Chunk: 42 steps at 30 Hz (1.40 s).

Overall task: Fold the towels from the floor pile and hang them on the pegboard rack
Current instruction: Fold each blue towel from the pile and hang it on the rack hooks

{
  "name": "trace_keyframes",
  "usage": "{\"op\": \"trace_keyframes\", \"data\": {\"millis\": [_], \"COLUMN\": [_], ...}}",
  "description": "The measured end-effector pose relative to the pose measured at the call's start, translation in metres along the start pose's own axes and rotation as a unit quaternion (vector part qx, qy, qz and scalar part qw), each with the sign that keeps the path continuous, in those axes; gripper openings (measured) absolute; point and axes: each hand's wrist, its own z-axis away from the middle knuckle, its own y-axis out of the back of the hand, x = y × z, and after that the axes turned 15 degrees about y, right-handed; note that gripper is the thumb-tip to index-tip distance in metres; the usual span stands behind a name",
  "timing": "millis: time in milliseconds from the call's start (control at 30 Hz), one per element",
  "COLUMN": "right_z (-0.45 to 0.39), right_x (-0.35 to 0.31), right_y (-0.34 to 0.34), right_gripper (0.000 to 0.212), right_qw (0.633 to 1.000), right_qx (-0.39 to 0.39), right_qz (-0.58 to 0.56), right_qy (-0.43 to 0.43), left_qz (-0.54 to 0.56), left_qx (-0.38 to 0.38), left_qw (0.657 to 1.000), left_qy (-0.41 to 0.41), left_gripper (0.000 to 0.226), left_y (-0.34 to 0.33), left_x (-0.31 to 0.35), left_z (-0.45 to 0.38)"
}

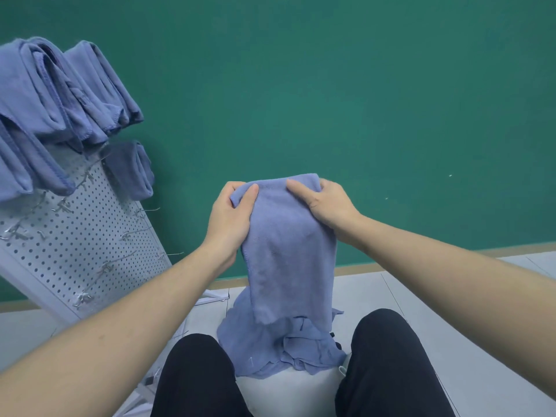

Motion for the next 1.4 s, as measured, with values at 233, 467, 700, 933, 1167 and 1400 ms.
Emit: {"op": "trace_keyframes", "data": {"millis": [233, 467, 700, 933, 1167, 1400], "right_z": [0.003, 0.008, 0.010, 0.012, 0.021, 0.024], "right_x": [0.008, 0.017, 0.019, 0.016, 0.012, 0.014], "right_y": [0.004, -0.004, -0.005, -0.026, -0.035, -0.028], "right_gripper": [0.028, 0.051, 0.047, 0.027, 0.015, 0.012], "right_qw": [0.997, 0.968, 0.972, 0.983, 0.994, 0.994], "right_qx": [-0.061, -0.018, -0.042, 0.017, 0.004, 0.007], "right_qz": [-0.043, 0.231, 0.213, 0.169, 0.048, 0.036], "right_qy": [0.005, 0.095, 0.091, 0.068, 0.095, 0.107], "left_qz": [0.130, 0.031, -0.099, -0.087, 0.017, 0.061], "left_qx": [-0.128, 0.014, 0.072, 0.065, 0.030, 0.003], "left_qw": [0.970, 0.999, 0.986, 0.989, 0.999, 0.994], "left_qy": [0.159, 0.017, -0.112, -0.104, 0.029, 0.085], "left_gripper": [0.030, 0.034, 0.031, 0.017, 0.015, 0.028], "left_y": [0.005, -0.002, -0.007, -0.024, -0.038, -0.039], "left_x": [-0.002, -0.014, -0.016, -0.016, -0.009, -0.014], "left_z": [0.009, 0.008, 0.010, 0.012, 0.004, 0.007]}}
